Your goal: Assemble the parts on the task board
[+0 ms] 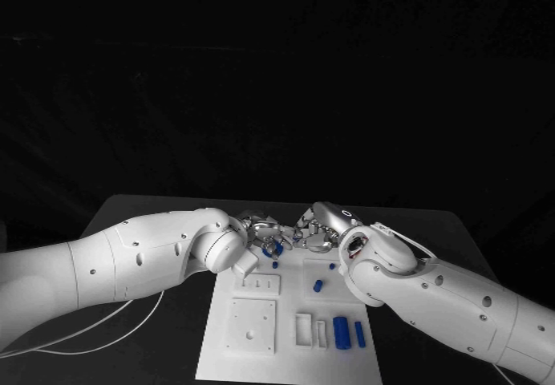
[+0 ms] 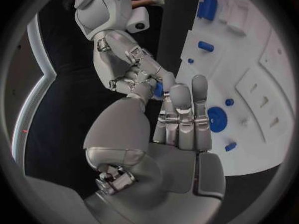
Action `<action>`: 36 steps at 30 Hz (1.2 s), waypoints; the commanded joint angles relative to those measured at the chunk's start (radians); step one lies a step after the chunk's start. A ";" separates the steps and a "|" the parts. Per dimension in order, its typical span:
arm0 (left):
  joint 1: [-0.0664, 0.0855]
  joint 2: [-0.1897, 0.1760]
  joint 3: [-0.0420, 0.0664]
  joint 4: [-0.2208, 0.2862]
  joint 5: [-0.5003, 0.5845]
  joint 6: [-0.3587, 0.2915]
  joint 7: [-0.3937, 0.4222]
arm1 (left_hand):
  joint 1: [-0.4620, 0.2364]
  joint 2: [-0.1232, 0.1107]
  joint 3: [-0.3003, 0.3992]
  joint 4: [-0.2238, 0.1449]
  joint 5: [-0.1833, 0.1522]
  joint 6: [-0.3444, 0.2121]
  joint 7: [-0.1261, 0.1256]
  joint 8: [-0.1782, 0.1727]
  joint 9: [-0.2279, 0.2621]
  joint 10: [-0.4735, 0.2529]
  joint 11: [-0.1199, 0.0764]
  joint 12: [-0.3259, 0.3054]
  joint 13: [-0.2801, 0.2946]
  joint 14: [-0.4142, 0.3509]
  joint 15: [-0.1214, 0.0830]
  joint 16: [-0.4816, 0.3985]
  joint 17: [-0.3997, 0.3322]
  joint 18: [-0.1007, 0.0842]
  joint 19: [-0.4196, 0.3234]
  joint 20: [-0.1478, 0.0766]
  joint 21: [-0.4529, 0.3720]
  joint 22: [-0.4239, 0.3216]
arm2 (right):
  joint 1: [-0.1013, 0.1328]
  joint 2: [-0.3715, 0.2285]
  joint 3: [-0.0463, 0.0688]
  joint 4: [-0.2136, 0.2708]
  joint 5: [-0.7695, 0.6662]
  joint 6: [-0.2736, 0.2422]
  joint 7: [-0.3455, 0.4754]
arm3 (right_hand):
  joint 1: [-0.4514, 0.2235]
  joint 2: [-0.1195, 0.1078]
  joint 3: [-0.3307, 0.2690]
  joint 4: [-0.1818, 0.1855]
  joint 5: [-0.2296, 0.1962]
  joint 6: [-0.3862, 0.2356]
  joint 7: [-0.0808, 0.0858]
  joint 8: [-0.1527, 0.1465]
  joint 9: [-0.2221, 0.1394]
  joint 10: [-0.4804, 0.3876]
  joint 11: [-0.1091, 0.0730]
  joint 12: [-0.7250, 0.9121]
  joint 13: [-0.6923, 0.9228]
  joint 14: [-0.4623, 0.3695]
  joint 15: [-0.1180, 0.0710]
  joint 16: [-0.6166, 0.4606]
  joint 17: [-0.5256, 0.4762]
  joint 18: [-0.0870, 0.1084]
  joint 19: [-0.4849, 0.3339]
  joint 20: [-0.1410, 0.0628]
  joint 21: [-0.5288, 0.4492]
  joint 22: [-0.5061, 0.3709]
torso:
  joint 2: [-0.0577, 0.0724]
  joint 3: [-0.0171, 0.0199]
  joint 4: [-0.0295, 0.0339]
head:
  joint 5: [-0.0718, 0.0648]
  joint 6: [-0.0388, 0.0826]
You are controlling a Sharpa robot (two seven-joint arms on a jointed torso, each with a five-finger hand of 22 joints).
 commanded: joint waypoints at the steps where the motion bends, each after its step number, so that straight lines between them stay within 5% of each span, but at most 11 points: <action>1: 0.002 0.007 0.003 0.005 0.022 0.018 0.020 | -0.003 -0.011 0.025 -0.012 0.057 0.061 -0.061 0.006 0.311 0.043 -0.009 0.022 0.010 -0.001 -0.008 0.004 0.002 -0.015 -0.001 -0.008 -0.004 0.008 | -0.003 0.002 -0.003 0.003 -0.010 0.026 0.010 | 0.004 0.004 0.002 0.005 0.002 0.008 -0.001 0.005 0.001 0.001 -0.005 0.000 0.001 0.003 -0.003 -0.001 0.000 -0.005 0.003 -0.003 -0.002 0.128 | 0.000 0.0000 0.0001 | 0.000 -0.001; 4: 0.002 0.007 0.003 0.005 0.026 0.019 0.019 | -0.021 -0.018 0.061 -0.032 0.108 0.062 -0.061 0.004 0.380 0.042 -0.011 0.046 0.022 -0.001 -0.011 0.015 0.007 -0.015 -0.003 -0.011 -0.001 0.022 | -0.003 0.002 -0.004 0.001 -0.010 0.026 0.010 | 0.004 0.004 0.002 0.005 0.002 0.008 -0.001 0.005 0.001 0.001 -0.005 0.000 0.001 0.003 -0.003 -0.001 0.000 -0.005 0.003 -0.003 -0.002 0.128 | 0.000 0.0000 -0.0001 | 0.000 -0.001; 18: -0.001 0.007 0.003 0.008 0.021 0.008 0.021 | -0.057 -0.017 0.087 -0.068 0.160 0.117 -0.079 0.003 0.507 0.044 -0.024 0.176 0.087 0.001 -0.030 0.103 0.044 -0.021 0.009 -0.029 0.006 0.071 | -0.004 -0.002 -0.004 -0.008 -0.004 0.011 0.023 | -0.001 -0.001 -0.003 0.007 0.000 0.003 -0.001 0.004 0.001 -0.003 -0.005 -0.008 -0.003 0.001 -0.002 -0.007 -0.003 -0.005 0.002 -0.003 -0.008 0.126 | 0.000 -0.0004 0.0002 | 0.002 -0.005; 25: -0.001 0.003 0.003 0.011 0.002 0.002 0.014 | -0.053 -0.020 0.089 -0.087 0.158 0.135 -0.080 0.000 0.458 0.046 -0.029 0.192 0.074 0.012 -0.033 0.099 0.055 -0.019 0.017 -0.031 0.002 0.086 | -0.005 -0.009 -0.005 -0.006 0.017 -0.036 0.066 | -0.030 -0.047 -0.069 0.041 0.051 -0.141 0.034 0.005 -0.002 -0.054 0.013 -0.173 -0.117 -0.020 0.011 -0.114 -0.083 0.008 -0.028 0.007 -0.155 0.087 | 0.000 0.0004 0.0015 | 0.007 -0.004; 28: -0.001 0.001 0.002 0.011 -0.003 -0.004 0.013 | -0.053 -0.019 0.089 -0.088 0.158 0.137 -0.081 0.001 0.453 0.047 -0.029 0.195 0.071 0.013 -0.033 0.097 0.057 -0.020 0.018 -0.031 0.001 0.089 | -0.007 -0.017 -0.005 -0.002 0.024 -0.055 0.079 | 0.000 -0.046 -0.166 0.071 0.040 -0.190 0.044 0.005 -0.003 -0.072 0.021 -0.190 -0.153 -0.027 0.019 -0.145 -0.109 0.018 -0.028 0.019 -0.222 0.075 | -0.001 -0.0001 0.0013 | 0.008 -0.005; 36: -0.001 -0.010 0.001 0.012 -0.022 -0.017 0.004 | -0.058 -0.013 0.086 -0.087 0.149 0.143 -0.083 0.001 0.447 0.048 -0.029 0.206 0.069 0.017 -0.035 0.096 0.062 -0.020 0.021 -0.033 -0.001 0.095 | -0.022 -0.057 -0.005 0.016 0.043 -0.103 0.101 | 0.020 -0.050 -0.204 0.094 0.043 -0.235 0.050 0.004 -0.004 -0.092 0.026 -0.189 -0.195 -0.035 0.023 -0.162 -0.132 0.023 -0.020 0.023 -0.292 0.080 | -0.001 0.0007 -0.0005 | 0.012 -0.005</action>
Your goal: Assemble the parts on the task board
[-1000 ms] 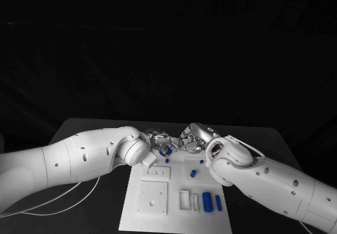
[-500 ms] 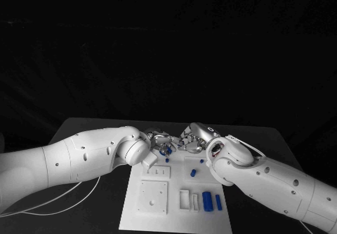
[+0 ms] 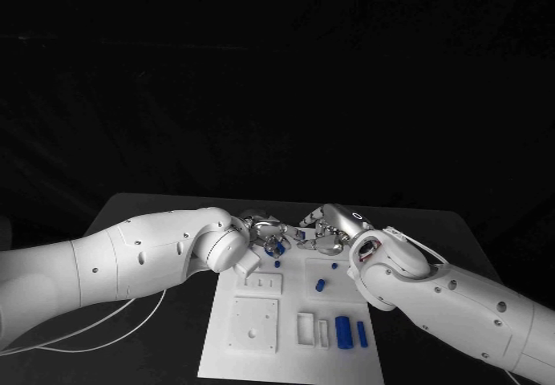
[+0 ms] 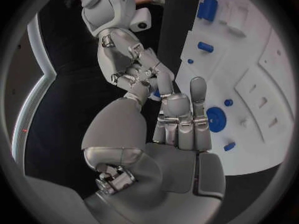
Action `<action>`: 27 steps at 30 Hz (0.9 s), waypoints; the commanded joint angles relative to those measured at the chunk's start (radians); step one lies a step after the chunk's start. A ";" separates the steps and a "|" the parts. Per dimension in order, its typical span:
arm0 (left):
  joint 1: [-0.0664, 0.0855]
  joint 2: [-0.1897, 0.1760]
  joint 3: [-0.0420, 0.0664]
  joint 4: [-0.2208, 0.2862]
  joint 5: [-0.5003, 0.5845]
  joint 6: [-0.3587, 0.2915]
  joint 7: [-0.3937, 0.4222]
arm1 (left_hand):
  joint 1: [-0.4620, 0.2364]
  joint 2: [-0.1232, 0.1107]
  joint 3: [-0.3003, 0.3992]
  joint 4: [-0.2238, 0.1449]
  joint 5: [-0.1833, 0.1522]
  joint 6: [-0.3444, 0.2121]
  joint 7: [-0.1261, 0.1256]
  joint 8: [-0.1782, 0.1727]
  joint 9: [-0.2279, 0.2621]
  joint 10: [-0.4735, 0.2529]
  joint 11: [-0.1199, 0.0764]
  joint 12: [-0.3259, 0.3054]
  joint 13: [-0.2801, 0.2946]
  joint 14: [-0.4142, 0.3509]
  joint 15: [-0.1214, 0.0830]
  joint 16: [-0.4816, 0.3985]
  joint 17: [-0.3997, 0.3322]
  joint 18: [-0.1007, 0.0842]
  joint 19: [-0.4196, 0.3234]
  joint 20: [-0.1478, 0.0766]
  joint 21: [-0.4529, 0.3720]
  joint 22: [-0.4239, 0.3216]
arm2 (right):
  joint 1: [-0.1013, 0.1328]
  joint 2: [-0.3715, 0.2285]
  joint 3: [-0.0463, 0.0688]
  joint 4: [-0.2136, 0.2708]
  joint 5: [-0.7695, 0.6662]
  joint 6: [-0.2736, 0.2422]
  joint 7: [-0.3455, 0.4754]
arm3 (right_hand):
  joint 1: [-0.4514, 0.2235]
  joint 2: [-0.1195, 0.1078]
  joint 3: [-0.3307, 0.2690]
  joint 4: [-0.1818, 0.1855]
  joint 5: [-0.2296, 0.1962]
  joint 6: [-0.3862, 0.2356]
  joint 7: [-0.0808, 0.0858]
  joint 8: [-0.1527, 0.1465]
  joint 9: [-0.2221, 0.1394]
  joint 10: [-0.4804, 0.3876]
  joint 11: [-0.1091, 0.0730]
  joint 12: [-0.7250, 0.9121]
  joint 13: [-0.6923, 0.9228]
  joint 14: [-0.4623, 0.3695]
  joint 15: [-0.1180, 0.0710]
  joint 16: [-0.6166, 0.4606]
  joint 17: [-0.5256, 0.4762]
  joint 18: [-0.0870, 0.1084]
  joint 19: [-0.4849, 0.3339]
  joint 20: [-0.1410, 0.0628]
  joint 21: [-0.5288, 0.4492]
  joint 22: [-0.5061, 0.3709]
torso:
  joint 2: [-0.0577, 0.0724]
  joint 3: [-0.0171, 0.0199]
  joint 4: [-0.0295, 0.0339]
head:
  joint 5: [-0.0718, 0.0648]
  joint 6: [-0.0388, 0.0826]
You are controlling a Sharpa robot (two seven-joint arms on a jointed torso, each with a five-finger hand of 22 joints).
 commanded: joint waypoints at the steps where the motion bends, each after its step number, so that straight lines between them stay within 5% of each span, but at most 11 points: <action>1: 0.001 -0.004 0.000 0.004 -0.026 -0.012 0.003 | -0.002 0.008 -0.002 -0.003 -0.008 0.131 -0.089 0.007 0.446 0.047 -0.008 0.006 -0.001 0.006 -0.002 -0.005 0.002 -0.020 0.005 -0.002 -0.005 0.002 | -0.007 -0.018 0.000 0.012 0.019 -0.053 0.038 | 0.012 0.000 -0.007 0.005 0.000 -0.013 0.000 -0.005 -0.001 -0.011 -0.001 0.001 -0.011 -0.007 0.003 -0.005 -0.005 0.007 0.005 0.004 -0.016 0.080 | 0.000 0.0006 -0.0006 | 0.003 -0.002; 7: 0.001 -0.019 -0.003 0.010 -0.100 -0.026 -0.012 | 0.000 0.016 -0.005 -0.007 -0.027 0.133 -0.089 0.006 0.431 0.047 -0.008 0.015 -0.004 0.011 -0.003 -0.007 0.008 -0.020 0.010 -0.003 -0.009 0.007 | -0.022 -0.065 0.001 0.031 0.032 -0.073 0.049 | 0.016 -0.002 -0.006 0.006 0.002 -0.009 0.000 -0.005 -0.001 -0.012 -0.001 0.002 -0.017 -0.008 0.003 -0.009 -0.010 0.007 0.007 0.004 -0.026 0.080 | 0.000 0.0010 -0.0014 | 0.009 -0.005; 12: 0.001 -0.031 -0.018 0.016 -0.158 -0.035 -0.028 | -0.004 0.022 -0.009 -0.007 -0.030 0.142 -0.091 0.007 0.425 0.047 -0.008 0.027 -0.004 0.015 -0.004 -0.002 0.021 -0.020 0.014 -0.004 -0.011 0.012 | -0.030 -0.097 0.003 0.039 0.046 -0.076 0.056 | 0.022 0.000 0.001 0.001 0.021 -0.001 0.000 -0.005 -0.001 -0.014 -0.001 -0.002 -0.023 -0.009 0.003 -0.010 -0.011 0.007 0.007 0.003 -0.031 0.079 | -0.004 0.0021 -0.0005 | 0.009 -0.010; 17: 0.001 -0.040 -0.040 0.019 -0.210 -0.037 -0.054 | -0.009 0.034 -0.015 0.000 -0.046 0.153 -0.094 0.007 0.427 0.048 -0.008 0.044 -0.002 0.016 -0.005 0.007 0.035 -0.021 0.018 -0.005 -0.013 0.017 | -0.037 -0.129 0.015 0.046 0.079 -0.081 0.061 | 0.019 0.001 0.014 -0.008 0.026 0.005 -0.001 -0.005 -0.001 -0.014 -0.002 0.000 -0.030 -0.010 0.002 -0.012 -0.015 0.006 0.009 0.002 -0.039 0.079 | -0.012 0.0085 -0.0014 | 0.014 -0.022; 20: 0.001 -0.044 -0.057 0.019 -0.224 -0.035 -0.070 | -0.014 0.059 -0.017 0.011 -0.107 0.156 -0.095 0.008 0.430 0.048 -0.008 0.048 -0.001 0.017 -0.005 0.010 0.039 -0.022 0.020 -0.005 -0.015 0.019 | -0.039 -0.145 0.025 0.049 0.113 -0.085 0.065 | 0.017 0.000 0.019 -0.010 0.038 -0.005 0.000 -0.005 -0.002 -0.016 -0.002 -0.001 -0.033 -0.010 0.002 -0.012 -0.016 0.006 0.009 0.002 -0.043 0.079 | -0.020 0.0122 -0.0024 | 0.018 -0.030; 27: -0.008 -0.042 -0.070 0.010 -0.259 -0.023 -0.111 | -0.021 0.074 -0.024 0.010 -0.126 0.171 -0.100 0.008 0.444 0.048 -0.008 0.075 0.007 0.021 -0.004 0.031 0.070 -0.022 0.024 -0.003 -0.021 0.028 | -0.041 -0.167 0.046 0.046 0.177 -0.080 0.067 | 0.012 0.002 0.026 -0.012 0.055 0.005 0.000 -0.005 -0.001 -0.018 -0.002 0.000 -0.035 -0.011 0.002 -0.013 -0.017 0.006 0.010 0.002 -0.045 0.079 | -0.036 0.0183 -0.0031 | 0.021 -0.049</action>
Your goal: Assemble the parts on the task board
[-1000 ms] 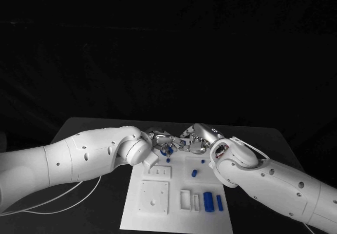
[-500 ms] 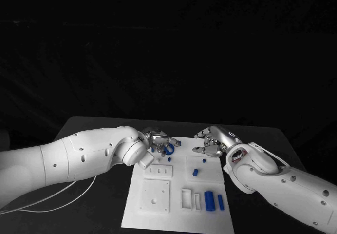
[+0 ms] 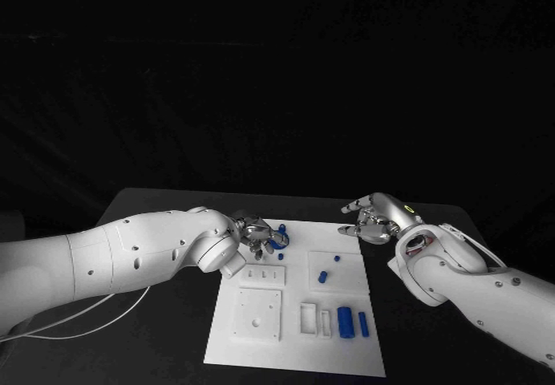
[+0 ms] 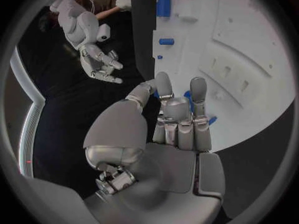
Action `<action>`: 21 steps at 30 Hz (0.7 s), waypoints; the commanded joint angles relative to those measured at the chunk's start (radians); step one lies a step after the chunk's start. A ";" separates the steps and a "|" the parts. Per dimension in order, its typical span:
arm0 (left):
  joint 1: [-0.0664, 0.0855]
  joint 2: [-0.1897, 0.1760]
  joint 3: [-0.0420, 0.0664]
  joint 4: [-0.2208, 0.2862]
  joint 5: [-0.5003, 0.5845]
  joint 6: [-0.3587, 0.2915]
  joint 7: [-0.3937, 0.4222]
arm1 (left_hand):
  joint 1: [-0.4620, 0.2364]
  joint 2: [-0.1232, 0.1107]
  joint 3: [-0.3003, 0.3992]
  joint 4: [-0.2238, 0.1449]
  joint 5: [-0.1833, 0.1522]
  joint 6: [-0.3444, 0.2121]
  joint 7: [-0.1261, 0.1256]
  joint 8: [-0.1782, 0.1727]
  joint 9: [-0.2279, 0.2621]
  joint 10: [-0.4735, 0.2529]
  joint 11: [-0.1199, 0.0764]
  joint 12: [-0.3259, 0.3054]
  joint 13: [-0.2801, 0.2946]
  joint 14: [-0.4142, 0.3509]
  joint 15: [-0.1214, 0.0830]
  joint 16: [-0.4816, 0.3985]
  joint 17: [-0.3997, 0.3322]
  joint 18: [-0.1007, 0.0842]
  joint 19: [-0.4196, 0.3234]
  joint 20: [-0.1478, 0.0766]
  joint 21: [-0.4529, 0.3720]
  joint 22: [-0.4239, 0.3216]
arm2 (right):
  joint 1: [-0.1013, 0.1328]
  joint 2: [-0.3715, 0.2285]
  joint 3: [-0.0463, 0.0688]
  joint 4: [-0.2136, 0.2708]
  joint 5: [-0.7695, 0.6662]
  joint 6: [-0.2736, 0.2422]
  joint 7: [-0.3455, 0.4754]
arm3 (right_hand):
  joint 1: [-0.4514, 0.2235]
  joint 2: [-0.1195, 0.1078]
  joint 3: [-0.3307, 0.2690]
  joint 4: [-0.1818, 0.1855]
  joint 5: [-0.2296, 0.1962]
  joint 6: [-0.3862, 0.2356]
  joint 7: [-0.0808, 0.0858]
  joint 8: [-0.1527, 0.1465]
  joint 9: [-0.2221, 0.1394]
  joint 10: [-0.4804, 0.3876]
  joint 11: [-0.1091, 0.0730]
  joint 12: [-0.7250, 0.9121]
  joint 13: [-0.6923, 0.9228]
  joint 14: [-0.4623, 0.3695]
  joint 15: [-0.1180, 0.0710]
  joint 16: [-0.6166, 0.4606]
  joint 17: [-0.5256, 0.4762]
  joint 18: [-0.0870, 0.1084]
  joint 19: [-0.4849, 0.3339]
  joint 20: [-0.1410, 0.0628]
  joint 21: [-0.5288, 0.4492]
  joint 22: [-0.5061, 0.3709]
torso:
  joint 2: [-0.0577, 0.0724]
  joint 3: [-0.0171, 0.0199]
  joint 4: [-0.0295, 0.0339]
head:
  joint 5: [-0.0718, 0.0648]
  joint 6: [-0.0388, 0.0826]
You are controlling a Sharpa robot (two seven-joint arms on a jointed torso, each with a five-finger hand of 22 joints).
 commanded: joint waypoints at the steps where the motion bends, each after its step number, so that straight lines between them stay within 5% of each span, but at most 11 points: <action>1: -0.007 0.005 -0.002 -0.004 -0.058 0.008 -0.047 | -0.001 0.014 -0.003 0.003 -0.002 0.172 -0.097 0.007 0.443 0.048 -0.009 0.012 0.003 0.009 0.001 0.012 0.019 -0.012 0.008 0.001 -0.007 0.005 | -0.002 -0.004 0.004 -0.002 0.066 -0.004 0.017 | -0.001 0.004 0.009 0.000 0.007 0.003 0.001 -0.005 -0.001 -0.008 0.001 0.000 -0.002 -0.008 -0.001 -0.006 -0.001 0.006 0.006 -0.001 -0.004 0.079 | -0.015 0.0055 -0.0003 | 0.003 -0.016; 8: -0.026 0.020 -0.004 -0.023 -0.106 0.030 -0.089 | -0.013 0.028 -0.009 0.005 -0.007 0.194 -0.104 0.007 0.475 0.048 -0.010 0.037 -0.001 0.011 0.003 0.038 0.062 -0.009 0.016 0.005 -0.023 0.023 | -0.002 -0.006 0.009 -0.010 0.086 0.005 0.016 | -0.005 0.003 0.018 -0.005 0.034 0.004 0.002 -0.005 -0.001 -0.011 0.001 -0.002 -0.005 -0.010 -0.002 -0.007 -0.003 0.006 0.005 -0.002 -0.009 0.079 | -0.030 0.0087 0.0036 | 0.006 -0.040; 11: -0.033 0.026 -0.004 -0.032 -0.136 0.036 -0.104 | -0.018 0.044 -0.006 0.008 -0.038 0.195 -0.104 0.007 0.482 0.049 -0.011 0.042 -0.002 0.011 0.003 0.039 0.063 -0.009 0.018 0.006 -0.028 0.029 | -0.002 -0.005 0.010 -0.012 0.089 0.010 0.015 | -0.005 0.003 0.020 -0.007 0.040 0.003 0.002 -0.005 -0.001 -0.011 0.001 -0.002 -0.006 -0.010 -0.002 -0.008 -0.004 0.006 0.005 -0.002 -0.011 0.079 | -0.036 0.0097 0.0057 | 0.008 -0.049; 12: -0.035 0.029 -0.004 -0.035 -0.145 0.039 -0.108 | -0.013 0.052 0.010 0.002 -0.105 0.193 -0.105 0.006 0.482 0.049 -0.011 0.043 -0.003 0.012 0.002 0.040 0.065 -0.009 0.019 0.005 -0.029 0.031 | -0.002 -0.005 0.010 -0.012 0.090 0.011 0.014 | -0.006 0.003 0.022 -0.009 0.044 0.004 0.002 -0.005 -0.001 -0.012 0.001 -0.003 -0.007 -0.011 -0.002 -0.009 -0.005 0.006 0.004 -0.002 -0.012 0.078 | -0.037 0.0094 0.0057 | 0.009 -0.049; 13: -0.037 0.031 -0.004 -0.039 -0.152 0.041 -0.111 | -0.093 0.013 0.210 -0.046 -0.231 0.193 -0.105 0.006 0.480 0.049 -0.013 0.052 -0.005 0.014 0.008 0.047 0.073 -0.008 0.022 0.014 -0.034 0.042 | -0.002 -0.005 0.010 -0.013 0.090 0.012 0.014 | -0.006 0.002 0.023 -0.009 0.047 0.004 0.002 -0.005 -0.001 -0.012 0.001 -0.003 -0.007 -0.011 -0.002 -0.009 -0.005 0.006 0.004 -0.002 -0.012 0.079 | -0.039 0.0102 0.0061 | 0.010 -0.051; 21: -0.049 0.048 -0.004 -0.066 -0.213 0.049 -0.129 | -0.096 0.004 0.223 -0.034 -0.213 0.202 -0.106 0.007 0.513 0.048 -0.011 0.061 -0.007 0.016 0.005 0.057 0.085 -0.004 0.029 0.010 -0.053 0.070 | -0.002 -0.001 0.010 -0.017 0.093 0.017 0.013 | -0.011 0.001 0.035 -0.016 0.071 0.005 0.002 -0.005 -0.001 -0.012 0.000 -0.001 -0.008 -0.011 -0.002 -0.008 -0.005 0.006 0.005 -0.002 -0.013 0.079 | -0.047 0.0127 0.0072 | 0.013 -0.065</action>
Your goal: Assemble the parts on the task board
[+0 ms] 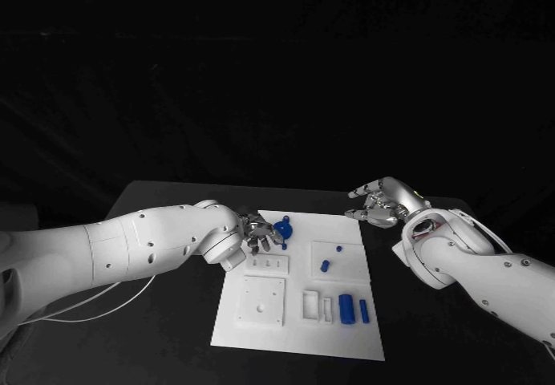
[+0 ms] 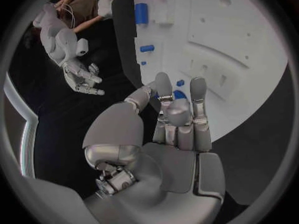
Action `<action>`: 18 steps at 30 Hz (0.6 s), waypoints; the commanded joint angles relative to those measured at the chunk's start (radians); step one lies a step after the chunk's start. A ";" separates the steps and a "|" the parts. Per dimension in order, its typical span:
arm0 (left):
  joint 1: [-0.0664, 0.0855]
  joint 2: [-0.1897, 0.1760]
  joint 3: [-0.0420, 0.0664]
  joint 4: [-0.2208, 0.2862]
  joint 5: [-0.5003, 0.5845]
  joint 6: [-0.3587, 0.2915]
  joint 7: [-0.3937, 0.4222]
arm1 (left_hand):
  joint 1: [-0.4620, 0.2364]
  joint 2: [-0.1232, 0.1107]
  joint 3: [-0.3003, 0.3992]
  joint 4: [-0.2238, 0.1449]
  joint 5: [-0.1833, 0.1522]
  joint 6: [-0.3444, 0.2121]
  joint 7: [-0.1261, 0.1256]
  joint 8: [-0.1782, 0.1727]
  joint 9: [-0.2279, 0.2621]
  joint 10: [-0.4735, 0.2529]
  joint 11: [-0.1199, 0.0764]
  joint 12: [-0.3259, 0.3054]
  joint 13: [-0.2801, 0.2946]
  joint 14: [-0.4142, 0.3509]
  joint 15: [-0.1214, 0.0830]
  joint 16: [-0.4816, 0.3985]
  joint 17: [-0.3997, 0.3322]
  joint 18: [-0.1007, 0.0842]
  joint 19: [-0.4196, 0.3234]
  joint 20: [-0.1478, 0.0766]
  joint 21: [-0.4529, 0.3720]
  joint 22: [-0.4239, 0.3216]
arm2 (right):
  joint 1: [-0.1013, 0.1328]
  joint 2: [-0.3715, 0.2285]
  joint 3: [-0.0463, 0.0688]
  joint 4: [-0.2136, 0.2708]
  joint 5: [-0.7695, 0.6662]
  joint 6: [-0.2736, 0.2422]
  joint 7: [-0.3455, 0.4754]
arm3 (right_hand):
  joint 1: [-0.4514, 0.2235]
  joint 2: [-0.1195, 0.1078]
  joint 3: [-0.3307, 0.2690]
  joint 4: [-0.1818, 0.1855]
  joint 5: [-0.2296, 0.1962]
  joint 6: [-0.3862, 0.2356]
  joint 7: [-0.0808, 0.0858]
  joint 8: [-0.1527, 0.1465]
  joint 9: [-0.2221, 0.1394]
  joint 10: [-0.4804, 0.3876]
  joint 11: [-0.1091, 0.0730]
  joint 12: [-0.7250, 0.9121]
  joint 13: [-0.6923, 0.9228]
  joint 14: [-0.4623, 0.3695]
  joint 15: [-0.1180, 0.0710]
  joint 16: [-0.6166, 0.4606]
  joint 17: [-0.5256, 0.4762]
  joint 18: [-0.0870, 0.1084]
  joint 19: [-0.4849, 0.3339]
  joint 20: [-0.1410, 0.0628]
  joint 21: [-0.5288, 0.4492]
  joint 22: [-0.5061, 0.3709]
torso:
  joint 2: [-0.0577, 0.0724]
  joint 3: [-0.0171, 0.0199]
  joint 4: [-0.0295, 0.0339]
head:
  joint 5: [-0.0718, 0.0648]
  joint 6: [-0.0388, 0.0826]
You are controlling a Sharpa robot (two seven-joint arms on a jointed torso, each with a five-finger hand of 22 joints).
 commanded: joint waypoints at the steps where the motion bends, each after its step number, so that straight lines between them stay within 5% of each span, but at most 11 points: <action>1: -0.005 0.010 0.001 -0.011 -0.074 0.025 -0.028 | -0.002 -0.006 0.004 0.003 0.006 0.205 -0.106 0.007 0.516 0.049 -0.004 0.010 0.001 0.007 -0.004 0.010 0.011 -0.005 0.009 0.003 -0.005 0.008 | -0.001 0.002 0.001 -0.001 0.008 0.015 0.009 | -0.011 0.000 0.010 -0.002 0.011 0.004 0.003 -0.005 -0.001 -0.006 0.000 -0.002 -0.002 -0.008 0.002 -0.005 -0.001 0.006 0.005 -0.002 -0.006 0.079 | -0.007 0.0017 0.0013 | 0.002 -0.010; 18: -0.053 0.029 0.001 -0.048 -0.167 0.050 -0.040 | -0.017 0.003 0.001 -0.001 0.001 0.213 -0.109 0.007 0.535 0.049 -0.005 0.024 0.002 0.008 -0.003 0.028 0.030 -0.002 0.018 0.007 -0.027 0.040 | -0.001 0.006 0.001 -0.002 0.009 0.021 0.007 | -0.018 -0.002 0.027 -0.012 0.039 0.008 0.003 -0.005 -0.001 -0.007 0.000 -0.001 -0.003 -0.009 0.001 -0.004 -0.002 0.006 0.004 -0.002 -0.008 0.078 | -0.003 0.0005 -0.0001 | 0.009 -0.016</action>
